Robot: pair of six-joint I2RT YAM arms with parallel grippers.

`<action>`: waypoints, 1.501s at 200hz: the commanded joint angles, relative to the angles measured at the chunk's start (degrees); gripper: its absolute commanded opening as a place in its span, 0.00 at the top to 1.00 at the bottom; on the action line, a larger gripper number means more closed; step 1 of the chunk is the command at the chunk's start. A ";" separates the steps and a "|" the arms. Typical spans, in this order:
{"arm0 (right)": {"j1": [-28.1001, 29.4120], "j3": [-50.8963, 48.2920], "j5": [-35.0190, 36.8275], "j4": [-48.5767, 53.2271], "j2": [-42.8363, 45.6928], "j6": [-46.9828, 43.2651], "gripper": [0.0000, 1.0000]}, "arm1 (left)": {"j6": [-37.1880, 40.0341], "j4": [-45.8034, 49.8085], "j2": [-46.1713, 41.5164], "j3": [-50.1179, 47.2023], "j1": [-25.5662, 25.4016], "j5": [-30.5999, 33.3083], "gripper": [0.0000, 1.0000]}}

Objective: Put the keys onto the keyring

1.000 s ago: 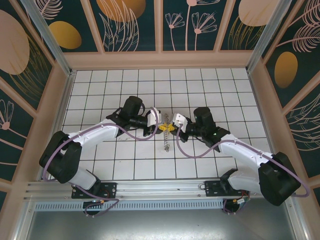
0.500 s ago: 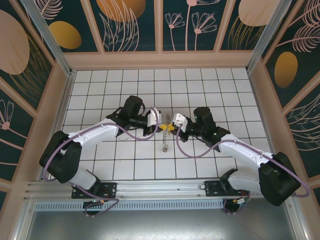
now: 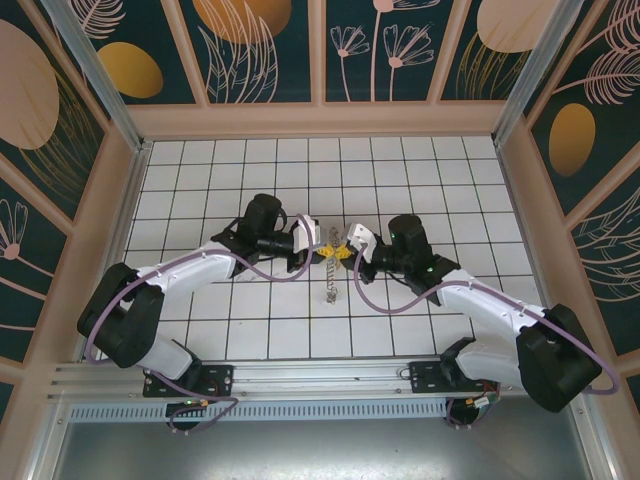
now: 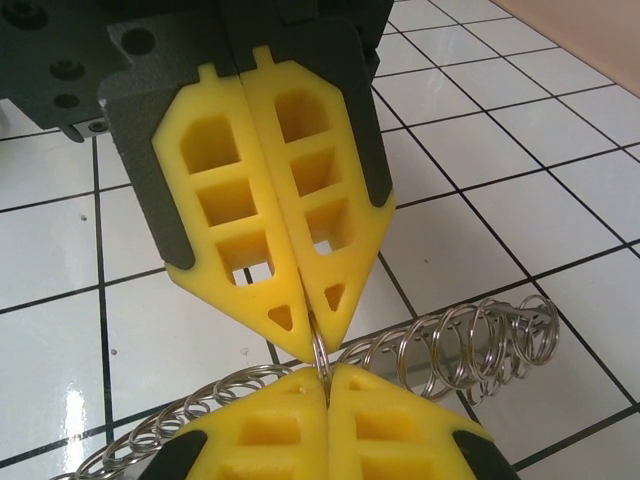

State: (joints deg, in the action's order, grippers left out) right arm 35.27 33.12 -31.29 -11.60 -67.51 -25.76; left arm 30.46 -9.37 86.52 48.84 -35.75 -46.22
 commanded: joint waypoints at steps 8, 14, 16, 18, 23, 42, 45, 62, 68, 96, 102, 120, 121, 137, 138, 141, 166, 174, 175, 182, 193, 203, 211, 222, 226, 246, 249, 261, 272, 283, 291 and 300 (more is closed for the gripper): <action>0.86 -1.22 -0.40 -2.78 0.77 2.47 0.95 | -2.35 -6.36 -1.83 -0.92 -0.26 -3.12 1.00; 0.92 -1.22 -0.29 -2.73 0.64 2.47 0.95 | -2.33 -6.50 -1.97 -1.04 -0.20 -3.23 1.00; 0.88 -1.18 -0.20 -2.69 0.62 2.46 0.94 | -2.38 -6.51 -1.97 -1.10 -0.24 -3.26 1.00; 0.91 -1.15 -0.19 -2.62 0.53 2.46 0.94 | -2.41 -6.53 -1.97 -1.13 -0.21 -3.31 1.00; 0.99 -1.06 -0.18 -2.37 0.52 2.34 0.94 | -2.50 -6.75 -1.97 -1.20 -0.20 -3.48 1.00; 0.96 -1.24 0.13 -1.99 0.85 1.67 0.91 | -3.07 -8.06 -1.81 -1.54 -0.25 -3.81 1.00; 1.02 -1.33 0.16 -1.97 0.92 1.43 0.90 | -3.12 -8.26 -1.75 -1.51 -0.28 -3.83 1.00; 1.02 -2.35 0.70 -2.35 1.62 0.09 0.88 | -3.68 -9.42 -1.49 -1.79 -0.13 -4.13 1.00; 1.03 -2.74 0.63 -2.63 1.71 -0.22 0.88 | -4.04 -9.95 -1.40 -1.94 -0.16 -4.39 1.00; 0.79 -4.89 -0.64 -6.25 1.76 -0.37 0.86 | -6.58 -15.03 -1.74 -3.65 -0.11 -5.88 1.00; 0.68 -5.37 -1.14 -7.22 1.76 -0.26 0.86 | -7.22 -16.19 -1.67 -3.90 -0.13 -6.19 1.00; 0.01 -5.88 -2.77 -9.38 1.64 0.36 0.84 | -9.43 -19.82 -0.97 -4.43 -0.08 -7.47 1.00; -0.05 -5.92 -2.79 -9.57 1.61 0.36 0.85 | -9.62 -19.95 -0.90 -4.40 -0.05 -7.48 1.00; -0.98 -6.35 -3.92 -11.07 1.62 0.68 0.85 | -11.75 -23.36 -0.41 -5.04 -0.03 -8.09 1.00; -1.10 -6.41 -4.06 -11.19 1.64 0.77 0.85 | -11.92 -23.48 -0.40 -5.10 -0.03 -8.09 1.00; -1.26 -6.47 -4.11 -11.35 1.60 0.83 0.85 | -12.18 -23.96 -0.28 -5.17 -0.07 -8.17 1.00; -2.78 -7.84 -6.29 -14.15 1.58 1.56 0.85 | -12.96 -24.97 0.13 -5.01 -0.01 -9.38 1.00; -3.08 -8.03 -7.11 -14.95 1.31 1.75 0.85 | -13.24 -25.42 0.43 -5.06 0.06 -9.99 1.00; -3.13 -8.05 -7.21 -15.04 1.32 1.80 0.85 | -13.28 -25.47 0.46 -5.06 0.06 -10.05 1.00; -3.36 -7.99 -7.76 -15.54 1.07 2.06 0.86 | -13.63 -25.98 0.59 -5.08 0.02 -10.55 1.00; -3.53 -7.69 -8.18 -15.74 0.76 2.20 0.88 | -14.14 -26.71 0.76 -5.07 0.02 -10.91 1.00; -3.58 -7.56 -8.36 -15.74 0.66 2.20 0.90 | -14.57 -27.51 0.75 -5.35 0.01 -10.83 1.00; -3.62 -7.46 -8.35 -15.69 0.60 2.20 0.94 | -14.64 -27.71 0.78 -5.38 0.06 -10.49 1.00; -3.61 -7.25 -8.46 -15.27 0.77 1.99 0.98 | -14.54 -27.32 0.84 -5.42 0.02 -9.89 1.00; -3.59 -7.16 -8.40 -14.99 0.75 1.86 0.99 | -14.38 -26.98 0.84 -5.34 -0.01 -9.69 1.00; -3.58 -5.99 -8.11 -12.29 1.05 0.70 1.00 | -11.44 -21.75 0.93 -4.22 0.04 -8.45 1.00; -3.62 -5.64 -7.97 -11.78 1.06 0.57 1.00 | -10.74 -20.55 0.93 -3.92 -0.02 -8.28 1.00; -3.55 -4.47 -7.74 -9.76 1.14 -0.13 1.00 | -7.96 -15.89 1.02 -2.87 -0.02 -6.97 1.00; -3.62 -3.66 -7.31 -8.53 1.40 -0.71 1.00 | -5.33 -11.01 1.31 -1.56 0.04 -6.22 0.97; -3.60 -2.96 -6.97 -7.65 1.57 -1.31 1.00 | -2.86 -6.40 1.48 -0.15 0.06 -5.77 0.90; -3.64 -2.30 -6.62 -6.61 1.54 -1.78 1.00 | -1.66 -3.78 1.56 0.41 0.00 -5.35 0.87; -3.62 -1.40 -6.20 -4.93 1.42 -2.51 1.00 | 0.09 -0.87 1.75 1.32 -0.02 -5.00 0.86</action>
State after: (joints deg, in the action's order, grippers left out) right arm 31.59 28.23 -37.78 -20.56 -66.15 -25.21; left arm 24.08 -20.14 87.81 46.48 -35.40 -51.66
